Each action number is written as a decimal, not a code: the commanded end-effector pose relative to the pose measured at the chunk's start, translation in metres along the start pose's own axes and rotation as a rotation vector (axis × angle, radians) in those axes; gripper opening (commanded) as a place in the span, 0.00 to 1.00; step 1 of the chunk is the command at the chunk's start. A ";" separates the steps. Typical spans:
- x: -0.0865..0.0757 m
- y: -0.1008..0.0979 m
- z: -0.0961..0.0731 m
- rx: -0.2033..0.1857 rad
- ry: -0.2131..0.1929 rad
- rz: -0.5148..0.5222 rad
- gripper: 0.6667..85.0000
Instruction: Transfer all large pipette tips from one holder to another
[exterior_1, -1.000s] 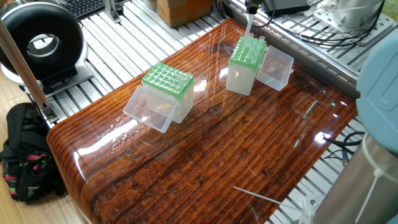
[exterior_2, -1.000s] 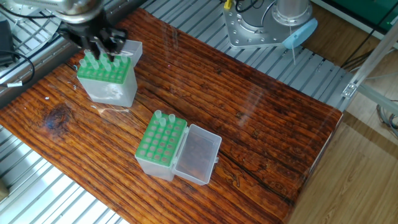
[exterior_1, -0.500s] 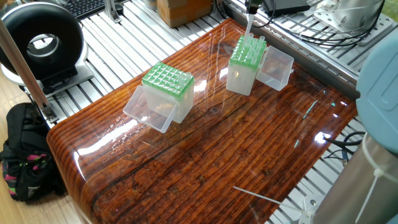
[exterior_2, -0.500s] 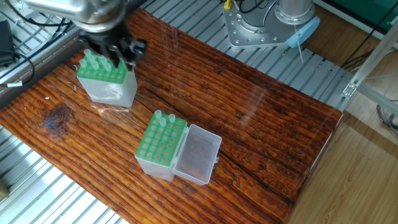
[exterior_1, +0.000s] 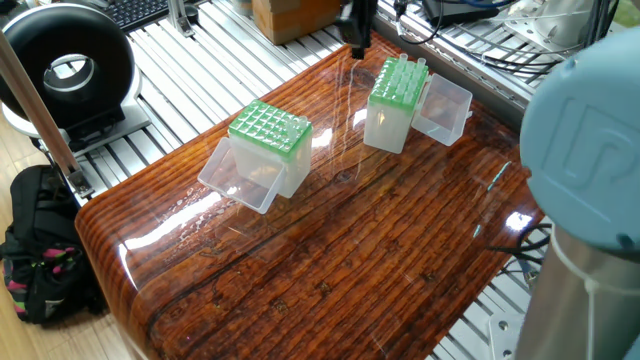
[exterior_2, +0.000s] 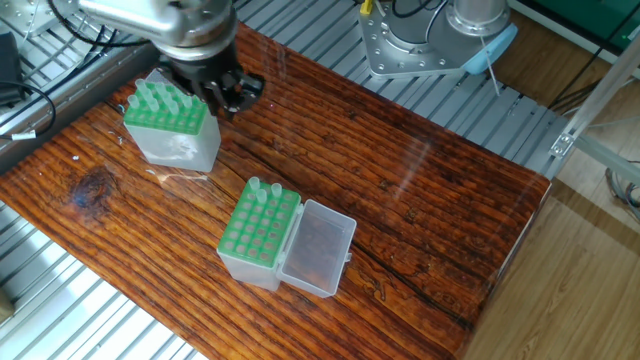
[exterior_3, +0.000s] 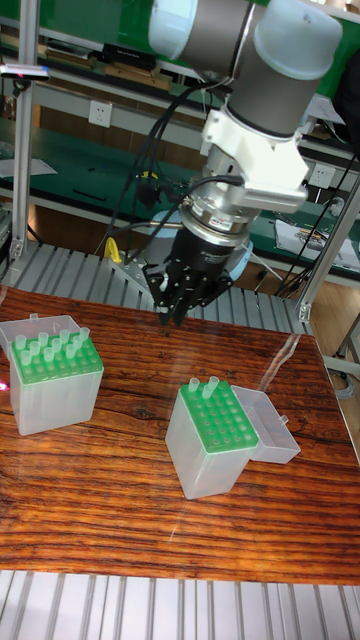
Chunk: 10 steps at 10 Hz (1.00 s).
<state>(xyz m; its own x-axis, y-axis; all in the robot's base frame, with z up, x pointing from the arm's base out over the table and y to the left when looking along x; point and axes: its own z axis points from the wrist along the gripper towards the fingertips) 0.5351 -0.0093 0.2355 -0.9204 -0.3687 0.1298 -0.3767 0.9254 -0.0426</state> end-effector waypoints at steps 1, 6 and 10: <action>-0.011 0.015 -0.001 -0.031 -0.051 -0.125 0.28; -0.036 0.053 0.006 -0.039 -0.096 -0.071 0.29; -0.083 0.108 0.026 -0.100 -0.129 0.131 0.27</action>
<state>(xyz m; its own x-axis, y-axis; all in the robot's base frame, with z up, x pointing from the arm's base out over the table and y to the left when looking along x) 0.5558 0.0833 0.2106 -0.9392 -0.3424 0.0258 -0.3418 0.9394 0.0262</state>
